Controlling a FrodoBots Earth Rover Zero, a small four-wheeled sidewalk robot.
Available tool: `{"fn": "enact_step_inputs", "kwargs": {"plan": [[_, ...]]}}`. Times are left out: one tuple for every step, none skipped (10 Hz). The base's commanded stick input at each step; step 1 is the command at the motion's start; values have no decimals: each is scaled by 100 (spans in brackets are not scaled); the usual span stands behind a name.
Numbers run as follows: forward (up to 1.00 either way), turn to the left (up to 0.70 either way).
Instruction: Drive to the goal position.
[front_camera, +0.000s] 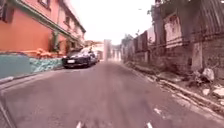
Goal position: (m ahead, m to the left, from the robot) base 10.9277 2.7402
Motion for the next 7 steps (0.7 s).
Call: {"fn": "enact_step_inputs", "kwargs": {"plan": [[45,0],[44,0],[44,0],[44,0],[44,0],[44,0],[44,0]]}}
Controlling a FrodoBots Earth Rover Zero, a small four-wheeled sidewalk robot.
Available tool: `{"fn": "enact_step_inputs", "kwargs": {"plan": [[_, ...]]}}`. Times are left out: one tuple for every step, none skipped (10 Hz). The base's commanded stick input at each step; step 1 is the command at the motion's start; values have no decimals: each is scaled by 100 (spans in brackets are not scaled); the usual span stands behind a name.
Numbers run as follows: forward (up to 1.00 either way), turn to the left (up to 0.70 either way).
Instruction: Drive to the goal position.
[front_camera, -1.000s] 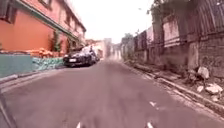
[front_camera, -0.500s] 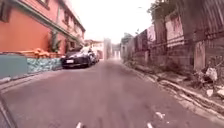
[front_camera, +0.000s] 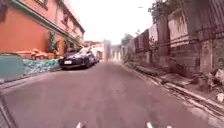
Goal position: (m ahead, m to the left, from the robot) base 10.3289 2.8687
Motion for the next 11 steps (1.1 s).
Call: {"fn": "enact_step_inputs", "kwargs": {"plan": [[44,0],[43,0],[42,0],[41,0],[40,0],[40,0],[39,0],[39,0],[39,0],[37,0],[37,0]]}}
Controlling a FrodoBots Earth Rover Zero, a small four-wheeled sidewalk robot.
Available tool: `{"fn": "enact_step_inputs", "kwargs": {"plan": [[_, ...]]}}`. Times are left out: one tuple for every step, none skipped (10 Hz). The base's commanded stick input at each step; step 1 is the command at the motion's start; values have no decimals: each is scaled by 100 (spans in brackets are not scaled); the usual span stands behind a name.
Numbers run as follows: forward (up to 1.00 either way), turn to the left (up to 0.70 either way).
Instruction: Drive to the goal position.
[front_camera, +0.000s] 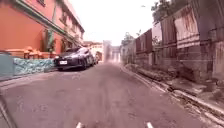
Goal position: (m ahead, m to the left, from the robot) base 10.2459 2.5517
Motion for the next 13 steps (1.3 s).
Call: {"fn": "enact_step_inputs", "kwargs": {"plan": [[36,0],[37,0],[37,0],[36,0],[36,0],[36,0],[36,0],[36,0],[36,0],[36,0],[36,0],[36,0],[36,0]]}}
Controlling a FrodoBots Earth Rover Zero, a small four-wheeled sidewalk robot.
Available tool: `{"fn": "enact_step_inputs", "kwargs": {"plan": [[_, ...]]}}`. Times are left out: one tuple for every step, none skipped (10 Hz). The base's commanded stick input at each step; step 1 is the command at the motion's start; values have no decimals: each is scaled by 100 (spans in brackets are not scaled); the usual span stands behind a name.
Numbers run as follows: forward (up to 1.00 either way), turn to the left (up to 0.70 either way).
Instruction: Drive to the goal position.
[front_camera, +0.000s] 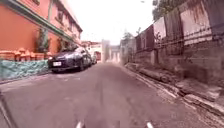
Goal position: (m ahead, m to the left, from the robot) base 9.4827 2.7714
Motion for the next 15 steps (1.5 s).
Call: {"fn": "enact_step_inputs", "kwargs": {"plan": [[36,0],[36,0],[36,0],[36,0],[36,0],[37,0],[37,0],[36,0],[36,0],[36,0],[36,0],[36,0],[36,0],[36,0],[36,0]]}}
